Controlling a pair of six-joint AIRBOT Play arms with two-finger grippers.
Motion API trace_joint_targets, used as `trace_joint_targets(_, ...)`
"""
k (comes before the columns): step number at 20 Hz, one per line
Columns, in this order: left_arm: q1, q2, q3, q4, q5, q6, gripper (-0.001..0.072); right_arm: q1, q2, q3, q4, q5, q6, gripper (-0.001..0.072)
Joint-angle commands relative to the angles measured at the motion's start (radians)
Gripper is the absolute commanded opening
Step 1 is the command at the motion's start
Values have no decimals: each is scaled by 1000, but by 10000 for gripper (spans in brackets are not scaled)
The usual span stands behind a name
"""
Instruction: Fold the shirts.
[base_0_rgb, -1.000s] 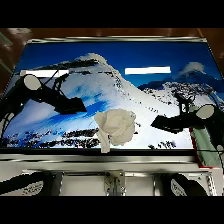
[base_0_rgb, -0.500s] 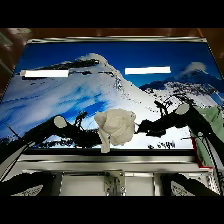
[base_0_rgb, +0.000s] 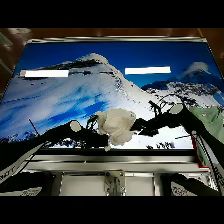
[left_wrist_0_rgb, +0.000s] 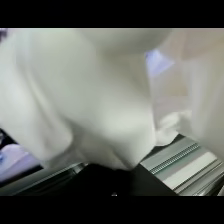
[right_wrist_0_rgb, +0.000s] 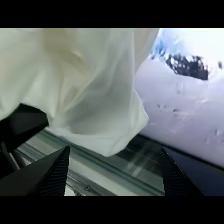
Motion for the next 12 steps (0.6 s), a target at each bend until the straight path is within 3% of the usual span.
trace_joint_targets(1, 0, -4, 9, -30, -8, 44, 44, 2, -3, 0, 48, -85, 18, 679)
trace_joint_targets(4, 11, 18, 9, -30, -9, 49, 44, 24, -39, 0, 74, -102, 9, 676)
trace_joint_targets(5, 19, 26, 10, -27, -9, 49, 44, 47, -56, 0, 74, -114, 9, 587)
trace_joint_targets(8, 72, 58, 10, 8, -16, 47, 43, 116, -98, 0, 73, -179, 9, 95)
trace_joint_targets(9, 105, 77, 10, 27, -32, 47, 42, 117, -94, 3, 71, -185, 3, 57)
trace_joint_targets(12, 205, 179, 40, 163, -99, 45, 41, 83, -29, 81, -31, -113, -28, 56)
